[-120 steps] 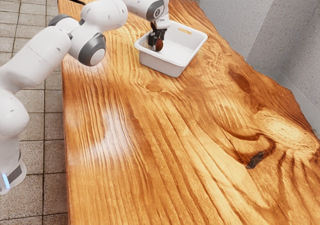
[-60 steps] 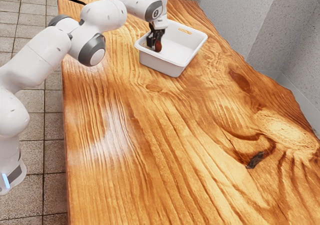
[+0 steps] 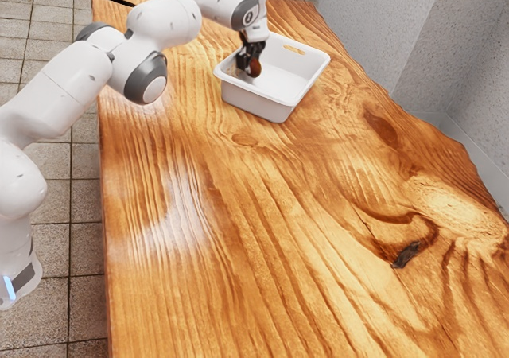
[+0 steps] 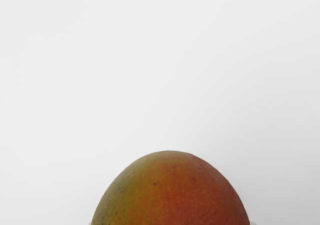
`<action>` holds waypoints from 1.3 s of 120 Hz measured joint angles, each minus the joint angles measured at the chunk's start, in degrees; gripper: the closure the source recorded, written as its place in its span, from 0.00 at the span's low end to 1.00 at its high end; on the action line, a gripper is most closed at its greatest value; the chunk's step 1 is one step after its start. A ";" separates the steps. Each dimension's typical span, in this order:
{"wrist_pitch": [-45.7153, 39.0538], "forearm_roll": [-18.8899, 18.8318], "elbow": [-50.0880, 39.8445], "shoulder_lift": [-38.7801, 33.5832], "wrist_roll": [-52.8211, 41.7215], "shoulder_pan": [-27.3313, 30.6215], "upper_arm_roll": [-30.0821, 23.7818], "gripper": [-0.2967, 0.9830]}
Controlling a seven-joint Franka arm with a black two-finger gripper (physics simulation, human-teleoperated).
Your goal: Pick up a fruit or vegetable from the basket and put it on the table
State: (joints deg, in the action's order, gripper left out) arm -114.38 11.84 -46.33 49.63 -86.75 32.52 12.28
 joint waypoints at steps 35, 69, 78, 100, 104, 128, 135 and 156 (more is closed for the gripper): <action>-3.04 1.83 1.74 -0.36 0.44 0.00 -2.61 0.61; -4.23 2.25 4.60 -2.83 2.55 -0.40 -5.84 0.61; -4.34 2.23 4.69 -4.74 3.28 -1.15 -7.04 0.61; -3.73 1.89 4.60 -11.80 5.05 -7.14 -7.60 0.60; -3.23 1.81 4.49 -13.05 5.42 -8.40 -7.64 0.60; 1.08 1.68 -11.75 -24.62 8.29 -16.39 -8.25 0.60; 1.84 1.69 -19.05 -28.25 9.27 -18.99 -8.51 0.60; 3.25 1.91 -38.15 -38.44 13.05 -21.32 -14.40 0.61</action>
State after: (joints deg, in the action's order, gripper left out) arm -111.13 13.75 -84.48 11.19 -73.70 11.20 -2.12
